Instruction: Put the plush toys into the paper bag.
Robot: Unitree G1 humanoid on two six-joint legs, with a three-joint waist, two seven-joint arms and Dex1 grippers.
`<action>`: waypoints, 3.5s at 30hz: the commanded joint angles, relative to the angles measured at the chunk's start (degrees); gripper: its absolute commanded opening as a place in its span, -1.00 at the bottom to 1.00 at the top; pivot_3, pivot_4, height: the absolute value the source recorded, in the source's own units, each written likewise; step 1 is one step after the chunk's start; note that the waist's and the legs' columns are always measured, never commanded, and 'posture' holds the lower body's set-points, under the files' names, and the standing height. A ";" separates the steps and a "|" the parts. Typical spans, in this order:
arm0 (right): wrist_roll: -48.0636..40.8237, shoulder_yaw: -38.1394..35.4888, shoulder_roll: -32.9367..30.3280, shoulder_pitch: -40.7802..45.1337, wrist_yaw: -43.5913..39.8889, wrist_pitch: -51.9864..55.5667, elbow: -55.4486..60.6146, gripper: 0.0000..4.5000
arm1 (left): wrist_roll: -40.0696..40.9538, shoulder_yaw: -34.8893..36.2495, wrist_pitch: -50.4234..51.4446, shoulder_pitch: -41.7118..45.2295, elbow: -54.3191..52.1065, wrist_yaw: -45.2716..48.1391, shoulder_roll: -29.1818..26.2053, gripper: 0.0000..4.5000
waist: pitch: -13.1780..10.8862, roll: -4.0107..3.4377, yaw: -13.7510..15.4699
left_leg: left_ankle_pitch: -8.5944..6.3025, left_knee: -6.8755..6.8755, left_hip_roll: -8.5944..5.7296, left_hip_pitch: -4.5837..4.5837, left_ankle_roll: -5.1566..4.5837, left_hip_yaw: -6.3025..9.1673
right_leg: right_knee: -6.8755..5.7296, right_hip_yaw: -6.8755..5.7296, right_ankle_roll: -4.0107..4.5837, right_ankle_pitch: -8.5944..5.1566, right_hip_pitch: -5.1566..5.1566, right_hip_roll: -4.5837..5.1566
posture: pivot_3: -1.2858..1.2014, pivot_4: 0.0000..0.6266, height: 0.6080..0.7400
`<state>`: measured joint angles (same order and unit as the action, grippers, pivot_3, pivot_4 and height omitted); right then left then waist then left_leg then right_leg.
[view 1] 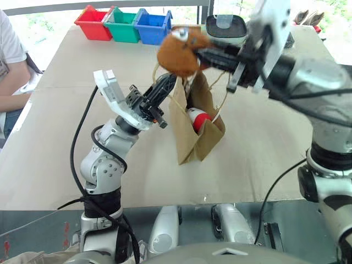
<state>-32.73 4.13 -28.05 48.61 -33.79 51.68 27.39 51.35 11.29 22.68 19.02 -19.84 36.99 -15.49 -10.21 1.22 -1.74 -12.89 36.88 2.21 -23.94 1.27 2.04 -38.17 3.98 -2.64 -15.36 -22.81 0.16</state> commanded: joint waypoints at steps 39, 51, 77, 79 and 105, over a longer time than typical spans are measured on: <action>12.58 2.69 -4.92 2.14 -21.61 -6.03 -5.94 0.63 | 2.10 3.78 -6.31 -14.11 -6.30 -2.10 0.74 -1.00 | -0.01 -0.01 0.63 | 0.00 0.06 0.04 0.09 0.00 0.01 | -0.12 -0.01 0.02 0.00 0.02 -0.02 | 0.03 -0.52 1.00; -6.72 -31.27 8.88 -0.70 -4.06 40.61 9.73 0.63 | 1.76 3.74 -6.10 -10.27 -5.11 -1.73 -1.45 -1.00 | 0.00 -0.01 0.79 | 0.00 0.06 0.02 0.07 0.00 0.00 | -0.13 0.01 0.02 0.00 0.01 -0.05 | 0.03 -0.52 1.00; -23.33 -19.65 23.00 0.21 2.87 15.79 -4.93 -0.97 | 2.24 4.86 -2.23 -1.14 0.71 -0.80 -7.96 -1.00 | 0.00 -0.04 -0.47 | 0.00 -0.02 0.00 0.00 0.00 0.00 | -0.15 0.01 0.00 -0.01 -0.09 -0.06 | 0.03 -0.52 1.00; -26.98 -20.80 22.90 2.35 4.39 15.19 -4.71 -0.97 | 0.97 5.22 -2.89 2.96 5.22 1.18 -9.06 -1.00 | 0.00 -0.04 -0.59 | 0.00 -0.02 0.02 0.01 0.00 0.04 | -0.17 -0.02 0.00 -0.01 -0.09 -0.09 | 0.03 -0.52 1.00; -46.35 -24.35 -6.52 -20.87 11.92 12.80 13.79 0.60 | -12.26 3.74 0.84 25.13 43.22 29.56 -17.74 0.98 | -0.01 -0.01 -0.59 | 0.01 0.22 0.04 -0.90 -0.01 0.06 | -0.42 -0.06 0.00 -0.01 -0.91 -0.03 | 0.03 -0.52 1.00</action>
<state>-70.08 -14.28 -30.25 29.86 -20.98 64.79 37.87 34.99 10.65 18.45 46.82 31.11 67.12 -29.52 -10.21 1.21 -2.33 -12.89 37.09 2.25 -24.83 1.26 2.10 -38.59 3.93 -2.64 -15.37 -23.72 0.14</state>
